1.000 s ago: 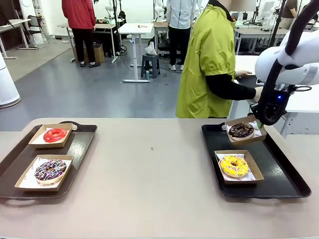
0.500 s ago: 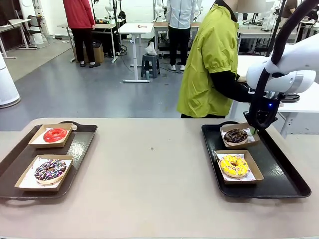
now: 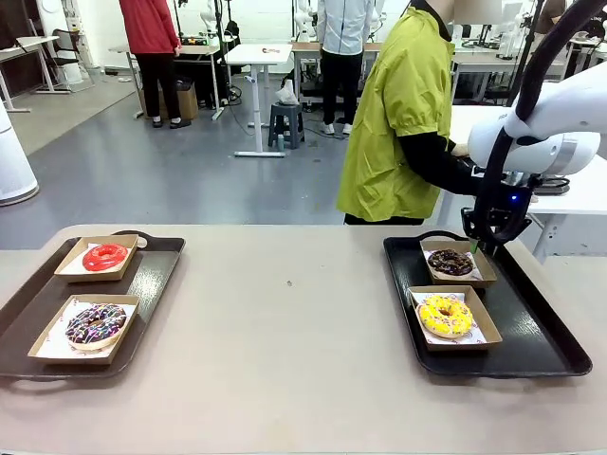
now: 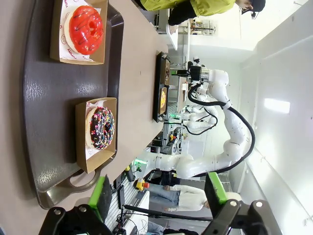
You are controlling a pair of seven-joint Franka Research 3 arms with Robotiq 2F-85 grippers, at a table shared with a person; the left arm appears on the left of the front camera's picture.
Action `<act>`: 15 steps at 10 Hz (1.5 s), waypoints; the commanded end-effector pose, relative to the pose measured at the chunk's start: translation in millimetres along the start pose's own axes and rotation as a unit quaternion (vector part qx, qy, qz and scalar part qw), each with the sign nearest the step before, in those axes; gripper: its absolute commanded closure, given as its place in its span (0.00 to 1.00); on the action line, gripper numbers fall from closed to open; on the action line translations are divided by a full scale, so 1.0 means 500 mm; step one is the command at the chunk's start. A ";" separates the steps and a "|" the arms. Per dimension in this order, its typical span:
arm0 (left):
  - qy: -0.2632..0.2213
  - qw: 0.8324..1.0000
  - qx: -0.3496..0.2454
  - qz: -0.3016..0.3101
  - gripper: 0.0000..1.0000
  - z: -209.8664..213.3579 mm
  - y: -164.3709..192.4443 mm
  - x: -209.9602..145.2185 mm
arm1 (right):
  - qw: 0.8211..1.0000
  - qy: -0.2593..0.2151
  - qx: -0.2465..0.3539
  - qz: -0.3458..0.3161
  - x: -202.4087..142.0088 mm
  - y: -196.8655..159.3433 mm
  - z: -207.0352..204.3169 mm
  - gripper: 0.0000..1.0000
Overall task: Individually package the donuts and arrange them on the tray.
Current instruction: Place the picked Paper togo box on the Handle tray.
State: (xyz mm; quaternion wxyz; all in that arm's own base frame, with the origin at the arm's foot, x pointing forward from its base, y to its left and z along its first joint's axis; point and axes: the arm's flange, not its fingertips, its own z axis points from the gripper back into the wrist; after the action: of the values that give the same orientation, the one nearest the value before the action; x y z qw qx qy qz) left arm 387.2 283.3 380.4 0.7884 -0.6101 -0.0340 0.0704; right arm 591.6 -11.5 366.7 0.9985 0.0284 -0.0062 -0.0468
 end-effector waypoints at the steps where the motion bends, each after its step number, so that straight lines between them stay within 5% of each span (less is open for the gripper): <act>1: 0.000 1.000 0.007 0.001 0.00 -0.001 -0.004 -0.011 | 1.000 0.005 0.022 0.007 -0.012 -0.010 0.023 0.15; 2: 0.000 1.000 0.007 0.001 0.00 -0.001 -0.004 -0.011 | 1.000 0.001 0.026 0.012 -0.026 -0.017 0.036 0.45; 3: 0.000 1.000 0.007 0.001 0.00 -0.001 -0.004 -0.011 | 0.999 -0.002 0.033 0.015 -0.040 -0.028 0.049 0.00; 4: 0.000 1.000 0.007 0.001 0.00 -0.001 -0.004 -0.011 | 0.999 0.000 0.041 0.016 -0.056 -0.040 0.062 0.25; 5: 0.000 1.000 0.007 0.001 0.00 -0.001 -0.004 -0.011 | 0.999 0.005 0.045 0.021 -0.078 -0.050 0.079 0.00; 6: 0.000 1.000 0.007 0.001 0.00 -0.001 -0.004 -0.011 | 0.997 0.010 0.059 0.038 -0.107 -0.054 0.097 0.18; 11: 0.000 1.000 0.007 0.001 0.00 -0.001 -0.004 -0.011 | 0.998 0.002 0.058 0.038 -0.207 -0.065 0.127 0.18; 13: 0.000 1.000 0.007 0.001 0.00 -0.001 -0.004 -0.011 | 0.981 -0.019 0.187 0.041 -0.221 -0.154 0.156 0.18; 15: 0.000 1.000 0.007 0.001 0.00 -0.001 -0.004 -0.011 | 0.930 -0.042 0.360 0.062 -0.247 -0.286 0.182 0.18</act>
State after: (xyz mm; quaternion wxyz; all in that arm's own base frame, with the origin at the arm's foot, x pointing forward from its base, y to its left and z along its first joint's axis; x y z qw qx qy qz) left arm 386.8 283.1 379.8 0.7884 -0.6100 -0.0341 0.0710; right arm 463.1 -114.5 449.2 0.9579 0.2774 -0.0736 -0.0100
